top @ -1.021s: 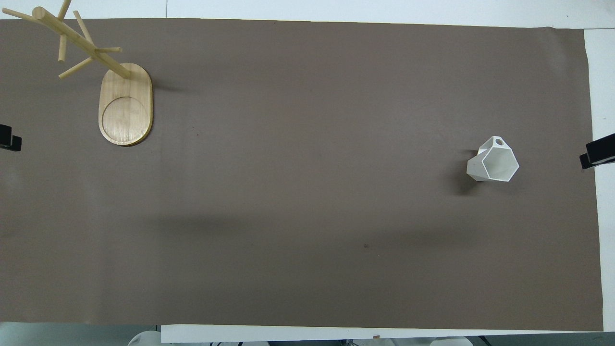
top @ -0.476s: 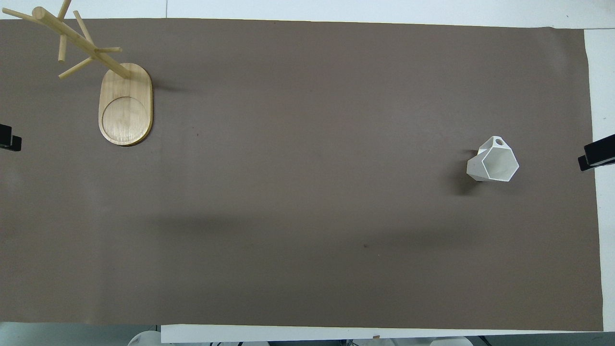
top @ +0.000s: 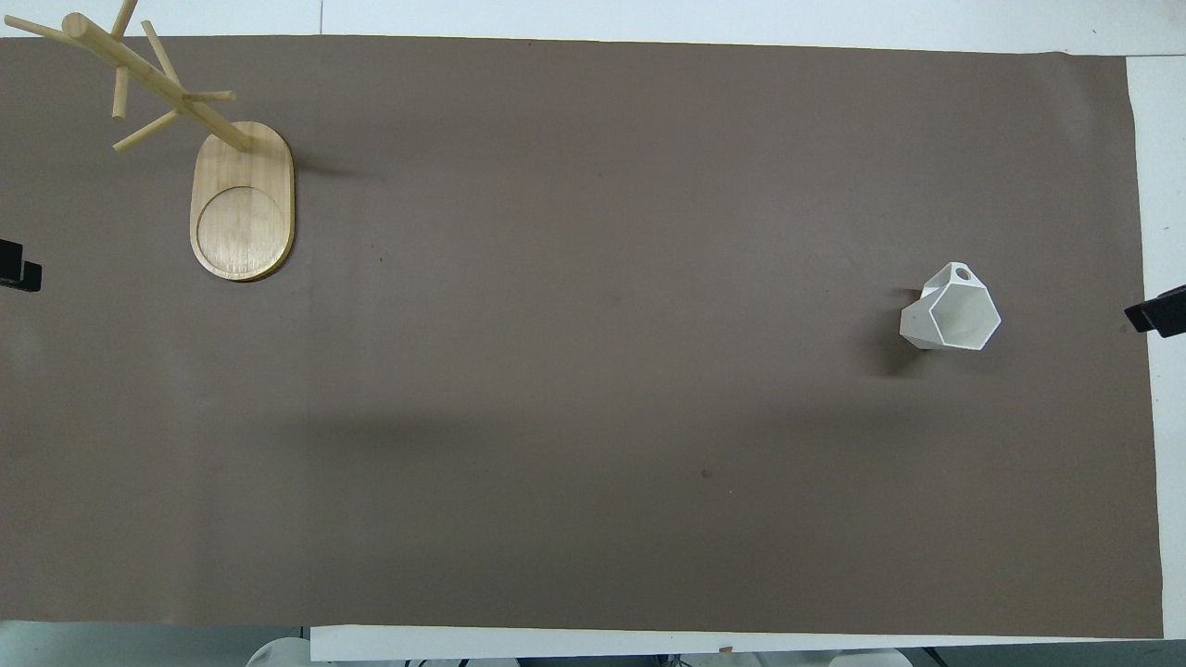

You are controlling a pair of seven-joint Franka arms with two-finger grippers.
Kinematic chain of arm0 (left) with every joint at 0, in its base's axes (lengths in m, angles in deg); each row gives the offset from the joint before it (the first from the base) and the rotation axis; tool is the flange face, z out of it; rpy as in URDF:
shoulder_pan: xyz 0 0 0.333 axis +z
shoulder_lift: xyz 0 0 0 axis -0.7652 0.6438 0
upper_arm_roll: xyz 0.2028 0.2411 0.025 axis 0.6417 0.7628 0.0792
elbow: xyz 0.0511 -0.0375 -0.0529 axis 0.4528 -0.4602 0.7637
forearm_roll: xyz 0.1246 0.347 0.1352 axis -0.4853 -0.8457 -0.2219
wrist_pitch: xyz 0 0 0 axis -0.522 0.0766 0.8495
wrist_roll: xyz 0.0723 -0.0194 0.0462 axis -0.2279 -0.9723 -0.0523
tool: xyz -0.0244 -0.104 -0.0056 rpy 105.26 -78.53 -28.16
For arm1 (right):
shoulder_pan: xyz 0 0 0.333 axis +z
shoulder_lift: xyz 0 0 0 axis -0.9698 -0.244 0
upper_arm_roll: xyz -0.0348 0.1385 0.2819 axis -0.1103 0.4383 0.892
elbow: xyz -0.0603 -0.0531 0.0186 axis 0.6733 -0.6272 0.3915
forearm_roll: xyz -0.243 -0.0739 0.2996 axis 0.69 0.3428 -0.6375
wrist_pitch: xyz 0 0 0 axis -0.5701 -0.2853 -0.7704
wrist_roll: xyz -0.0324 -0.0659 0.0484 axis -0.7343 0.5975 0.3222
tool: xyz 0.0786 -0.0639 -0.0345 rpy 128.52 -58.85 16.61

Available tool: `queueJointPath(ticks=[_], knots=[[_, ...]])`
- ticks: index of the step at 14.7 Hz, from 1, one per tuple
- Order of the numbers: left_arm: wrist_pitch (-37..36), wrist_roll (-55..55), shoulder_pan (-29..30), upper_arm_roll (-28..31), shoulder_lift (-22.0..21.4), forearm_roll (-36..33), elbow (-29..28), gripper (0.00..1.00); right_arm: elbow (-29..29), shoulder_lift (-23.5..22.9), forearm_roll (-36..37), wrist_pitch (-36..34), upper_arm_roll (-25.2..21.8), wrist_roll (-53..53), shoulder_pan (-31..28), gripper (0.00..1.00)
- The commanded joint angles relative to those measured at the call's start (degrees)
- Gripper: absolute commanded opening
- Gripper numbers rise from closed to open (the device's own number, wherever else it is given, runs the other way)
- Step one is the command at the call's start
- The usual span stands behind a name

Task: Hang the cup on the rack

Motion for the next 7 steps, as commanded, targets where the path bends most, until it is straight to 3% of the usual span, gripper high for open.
queueJointPath(ticks=[1,4,7], knots=[[-0.4,-0.1,-0.1,0.1,-1.1,0.0,-1.0,1.0,3.2,-0.7,-5.1,5.5,0.1,21.3,-7.0,1.0],[-0.4,-0.1,-0.1,0.1,-1.1,0.0,-1.0,1.0,3.4,-8.9,-20.2,7.9,0.1,43.2,-17.0,1.0],[-0.4,-0.1,-0.1,0.1,-1.1,0.0,-1.0,1.0,2.4,-17.0,-28.6,8.0,0.1,61.1,-22.4,1.0]])
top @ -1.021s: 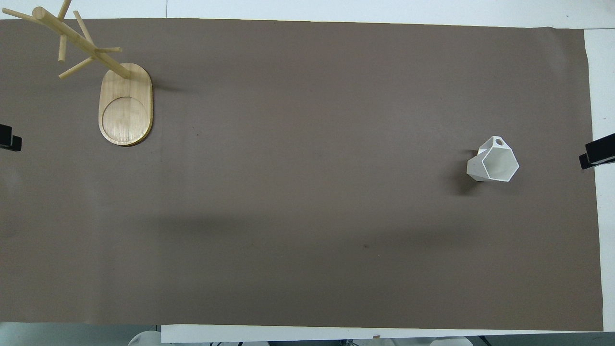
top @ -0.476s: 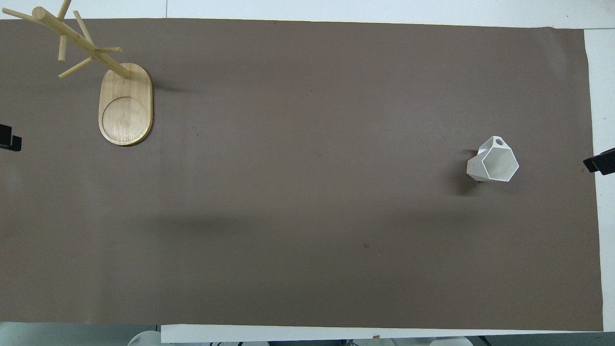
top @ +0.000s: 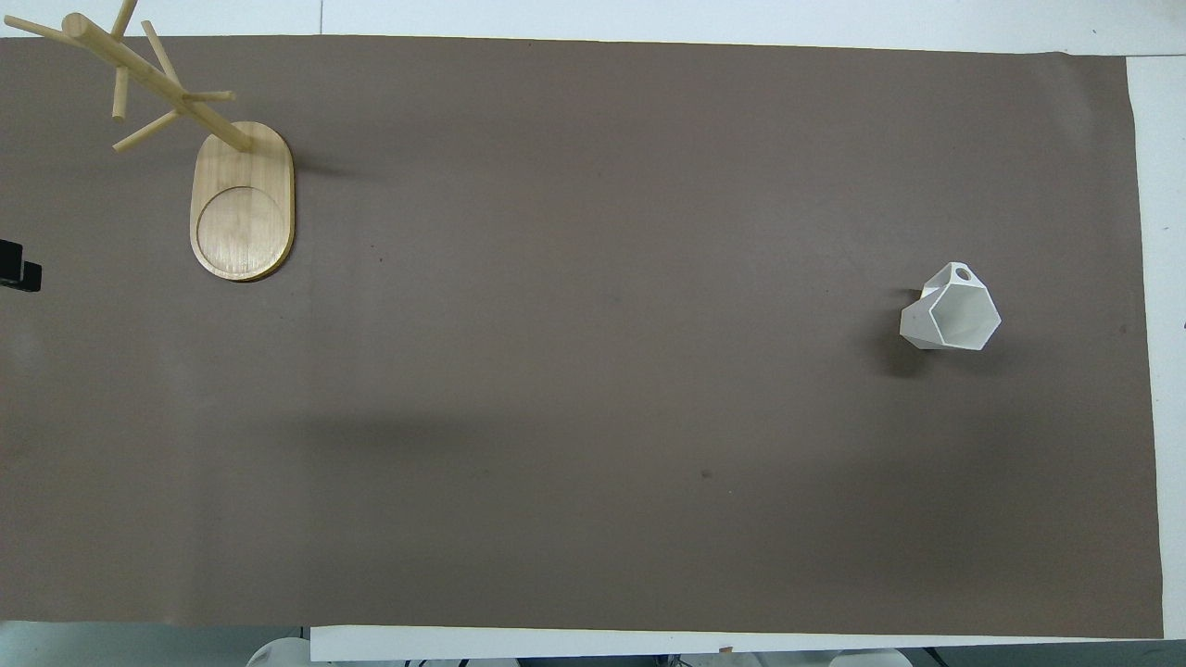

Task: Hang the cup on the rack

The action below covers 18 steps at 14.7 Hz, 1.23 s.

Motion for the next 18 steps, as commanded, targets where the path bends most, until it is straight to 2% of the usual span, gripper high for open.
queueJointPath(ticks=[1,4,7,10,13,16,18], knots=[[-0.4,-0.1,-0.1,0.1,-1.1,0.1,-1.0,1.0,-1.5,-8.1,-8.5,-0.3,0.8,14.6,-3.9,1.0],[-0.4,-0.1,-0.1,0.1,-1.1,0.0,-1.0,1.0,0.3,-15.6,-21.8,-3.6,1.0,26.8,-7.4,1.0],[-0.4,-0.1,-0.1,0.1,-1.1,0.0,-1.0,1.0,2.6,-20.3,-30.1,-8.2,1.0,34.2,-8.7,1.0],[-0.4,-0.1,-0.1,0.1,-1.1,0.0,-1.0,1.0,10.8,-21.1,-38.1,-9.0,1.1,44.7,-8.3,1.0],[-0.4,-0.1,-0.1,0.1,-1.1,0.0,-1.0,1.0,12.8,-20.6,-38.8,-8.9,1.2,47.6,-7.3,1.0],[-0.4,-0.1,-0.1,0.1,-1.1,0.0,-1.0,1.0,18.1,-19.5,-39.7,-8.6,1.2,51.1,-7.1,1.0],[-0.5,-0.1,-0.1,0.1,-1.1,0.1,-1.0,1.0,19.3,-19.2,-41.3,-8.0,1.2,52.5,-6.1,1.0]])
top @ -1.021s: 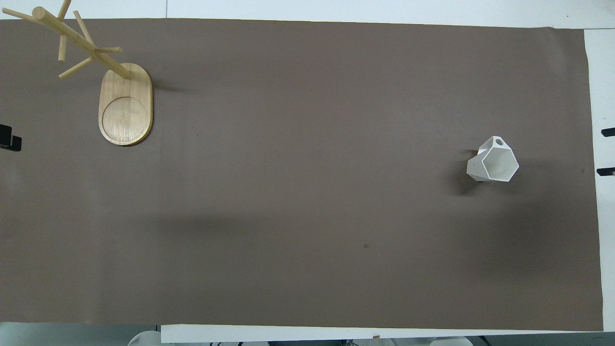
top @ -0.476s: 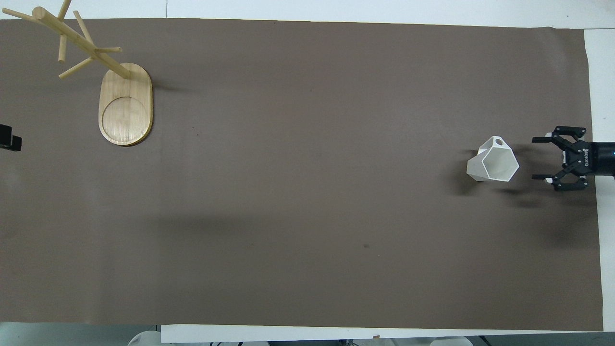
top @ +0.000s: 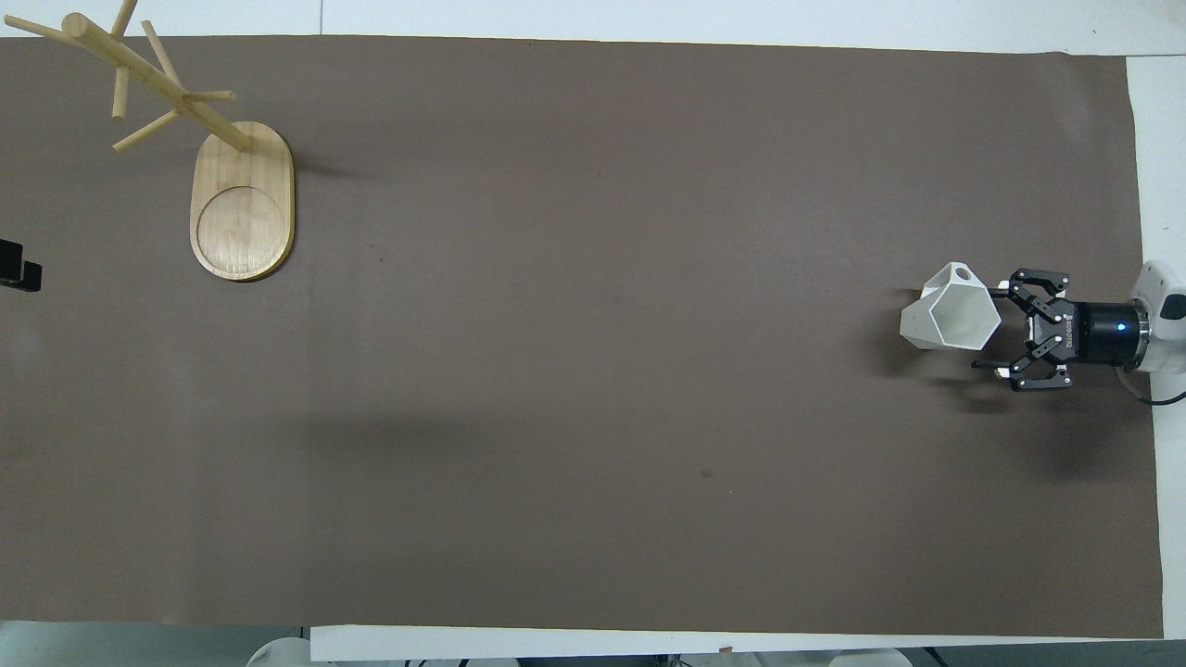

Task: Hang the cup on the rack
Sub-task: 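Reach the right gripper to the white cup and close on it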

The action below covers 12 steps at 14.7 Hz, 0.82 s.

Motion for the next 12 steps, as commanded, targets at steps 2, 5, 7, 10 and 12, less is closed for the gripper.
queueJointPath(ticks=[2,5,7,10,12], knots=[[-0.4,-0.1,-0.1,0.1,-1.1,0.0,-1.0,1.0,3.7,2.3,-2.4,1.1,0.0,2.1,0.8,1.0],[-0.4,-0.1,-0.1,0.1,-1.1,0.0,-1.0,1.0,3.8,2.3,-3.4,1.7,0.0,1.9,1.0,1.0],[-0.4,-0.1,-0.1,0.1,-1.1,0.0,-1.0,1.0,3.8,2.3,-5.0,3.2,0.0,1.8,1.0,1.0],[-0.4,-0.1,-0.1,0.1,-1.1,0.0,-1.0,1.0,4.3,2.3,-5.8,4.1,0.0,1.8,2.0,1.0],[-0.4,-0.1,-0.1,0.1,-1.1,0.0,-1.0,1.0,4.5,2.3,-6.4,4.0,0.0,1.8,2.5,1.0]])
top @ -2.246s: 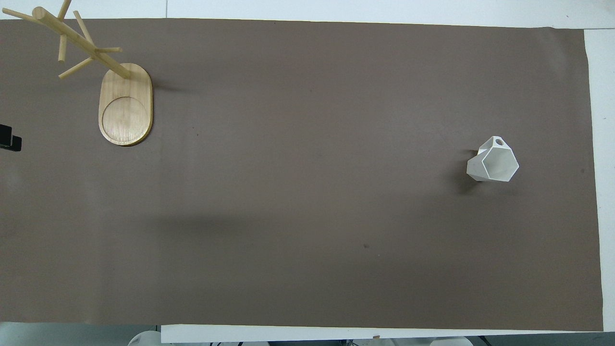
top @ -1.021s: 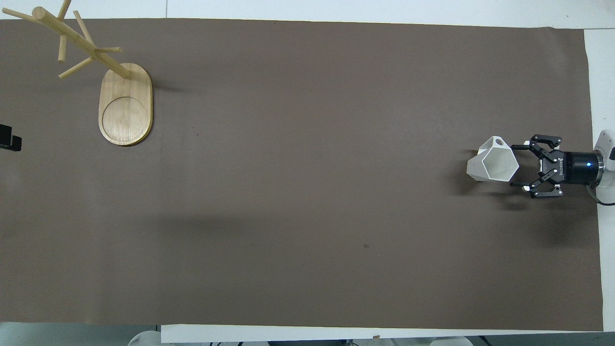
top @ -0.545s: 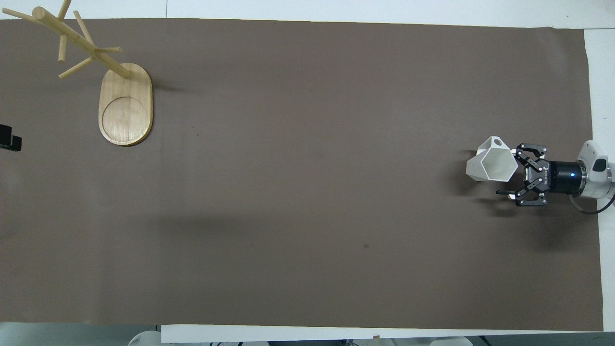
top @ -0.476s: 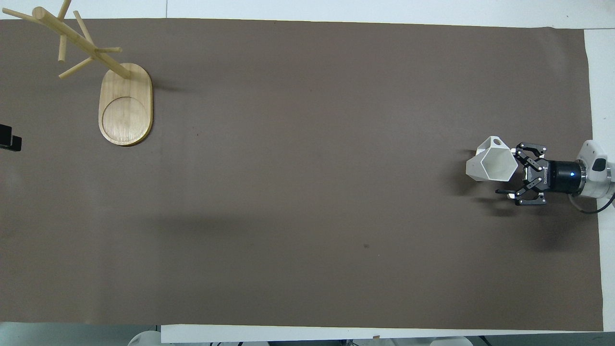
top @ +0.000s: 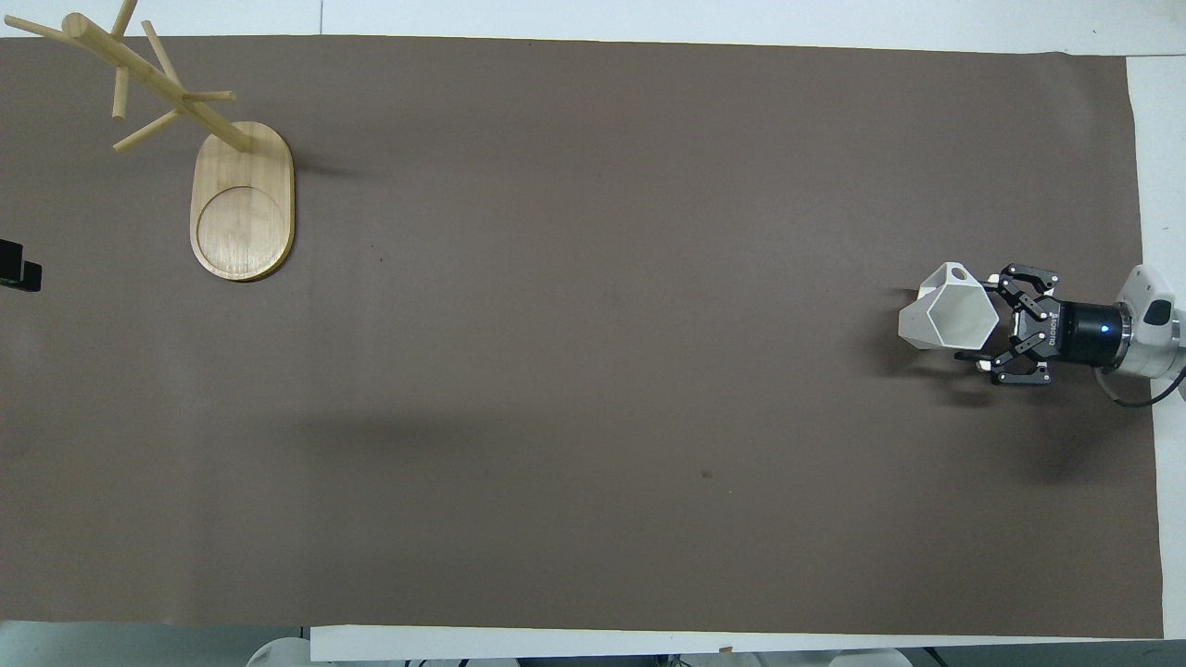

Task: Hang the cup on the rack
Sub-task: 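Reach the right gripper to the white cup and close on it, then lift the white cup with the right gripper toward the table center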

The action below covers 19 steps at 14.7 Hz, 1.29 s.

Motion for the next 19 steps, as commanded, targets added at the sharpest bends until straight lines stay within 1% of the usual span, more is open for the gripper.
queueJointPath(ticks=[1,9,10,11,14,16,17,19], knots=[[-0.4,-0.1,-0.1,0.1,-1.1,0.0,-1.0,1.0,2.8,1.7,-1.7,1.3,-0.1,0.8,1.4,1.0],[-0.4,-0.1,-0.1,0.1,-1.1,0.0,-1.0,1.0,4.8,2.2,-1.7,1.3,-0.1,0.8,2.4,1.0],[-0.4,-0.1,-0.1,0.1,-1.1,0.0,-1.0,1.0,4.8,2.2,-1.7,1.3,-0.1,0.8,2.5,0.96],[-0.4,-0.1,-0.1,0.1,-1.1,0.0,-1.0,1.0,4.8,2.2,-1.7,1.2,0.0,1.0,2.7,0.87],[-0.4,-0.1,-0.1,0.1,-1.1,0.0,-1.0,1.0,4.2,2.2,-1.8,1.1,0.2,0.8,4.5,0.45],[-0.4,-0.1,-0.1,0.1,-1.1,0.0,-1.0,1.0,1.4,2.0,-1.8,0.9,0.5,0.5,7.7,0.26],[-0.4,-0.1,-0.1,0.1,-1.1,0.1,-1.0,1.0,0.7,2.1,-1.9,0.9,0.6,0.5,9.6,0.2],[-0.4,-0.1,-0.1,0.1,-1.1,0.0,-1.0,1.0,0.3,2.9,-6.8,1.5,1.7,-1.9,14.3,0.18]])
